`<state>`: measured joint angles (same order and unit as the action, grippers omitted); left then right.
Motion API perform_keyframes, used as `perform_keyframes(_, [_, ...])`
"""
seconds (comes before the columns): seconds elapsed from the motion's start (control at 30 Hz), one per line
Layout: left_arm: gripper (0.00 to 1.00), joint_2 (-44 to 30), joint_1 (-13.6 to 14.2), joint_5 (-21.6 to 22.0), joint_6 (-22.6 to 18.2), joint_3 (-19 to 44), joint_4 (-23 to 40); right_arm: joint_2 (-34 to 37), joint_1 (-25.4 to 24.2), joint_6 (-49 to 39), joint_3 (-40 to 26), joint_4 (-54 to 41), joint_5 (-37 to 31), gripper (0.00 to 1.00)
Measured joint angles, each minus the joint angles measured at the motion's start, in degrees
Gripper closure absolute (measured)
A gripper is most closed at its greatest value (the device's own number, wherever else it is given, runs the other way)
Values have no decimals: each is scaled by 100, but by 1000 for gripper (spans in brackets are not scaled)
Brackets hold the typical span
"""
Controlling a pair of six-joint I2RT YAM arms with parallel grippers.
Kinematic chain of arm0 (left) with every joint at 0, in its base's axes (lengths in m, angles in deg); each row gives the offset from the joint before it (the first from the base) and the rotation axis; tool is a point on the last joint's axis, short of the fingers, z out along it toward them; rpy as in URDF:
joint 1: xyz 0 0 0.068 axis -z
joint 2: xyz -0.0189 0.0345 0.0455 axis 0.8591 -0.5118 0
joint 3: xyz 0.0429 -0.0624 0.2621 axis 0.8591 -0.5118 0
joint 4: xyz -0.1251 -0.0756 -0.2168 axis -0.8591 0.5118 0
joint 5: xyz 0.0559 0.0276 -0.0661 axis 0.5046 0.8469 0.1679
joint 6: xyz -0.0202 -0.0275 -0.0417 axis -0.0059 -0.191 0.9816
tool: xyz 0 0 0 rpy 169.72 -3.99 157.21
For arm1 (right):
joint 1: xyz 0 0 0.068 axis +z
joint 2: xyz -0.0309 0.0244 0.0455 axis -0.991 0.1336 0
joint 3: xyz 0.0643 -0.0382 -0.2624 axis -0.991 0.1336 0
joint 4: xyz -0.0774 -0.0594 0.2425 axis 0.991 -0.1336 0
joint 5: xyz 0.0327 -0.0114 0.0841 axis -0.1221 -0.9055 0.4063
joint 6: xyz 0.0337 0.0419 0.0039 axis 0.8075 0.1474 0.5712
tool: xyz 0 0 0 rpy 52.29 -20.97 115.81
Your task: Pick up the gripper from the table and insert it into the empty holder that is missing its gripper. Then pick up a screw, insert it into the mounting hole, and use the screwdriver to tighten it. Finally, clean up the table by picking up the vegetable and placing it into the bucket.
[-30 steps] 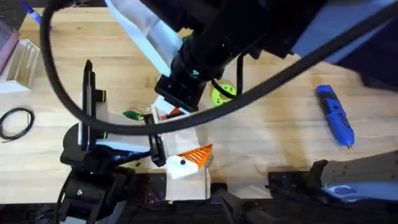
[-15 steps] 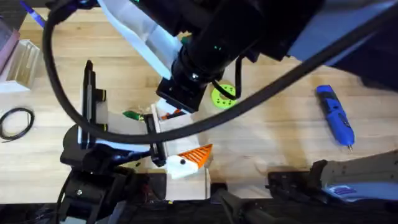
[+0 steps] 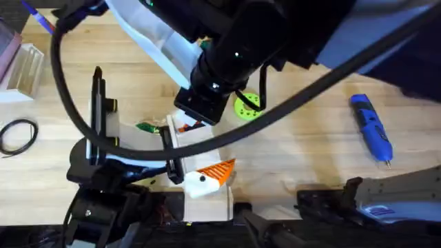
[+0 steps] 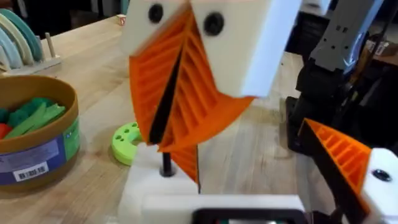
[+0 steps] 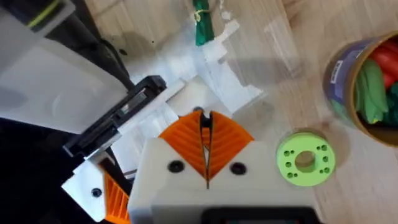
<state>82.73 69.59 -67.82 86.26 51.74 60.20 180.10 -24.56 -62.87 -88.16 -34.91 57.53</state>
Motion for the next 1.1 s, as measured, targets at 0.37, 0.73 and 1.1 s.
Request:
perform_keyframes(0.37, [15, 2, 0, -2, -24, 0, 0, 14, -2, 0, 0, 33, 244, 996])
perform_keyframes(0.73, [15, 2, 0, 2, -81, 0, 0, 116, -2, 3, 0, 61, 306, 974])
perform_keyframes(1.1, [15, 1, 0, 17, -107, 0, -2, 115, -143, -41, -140, 84, 83, 155])
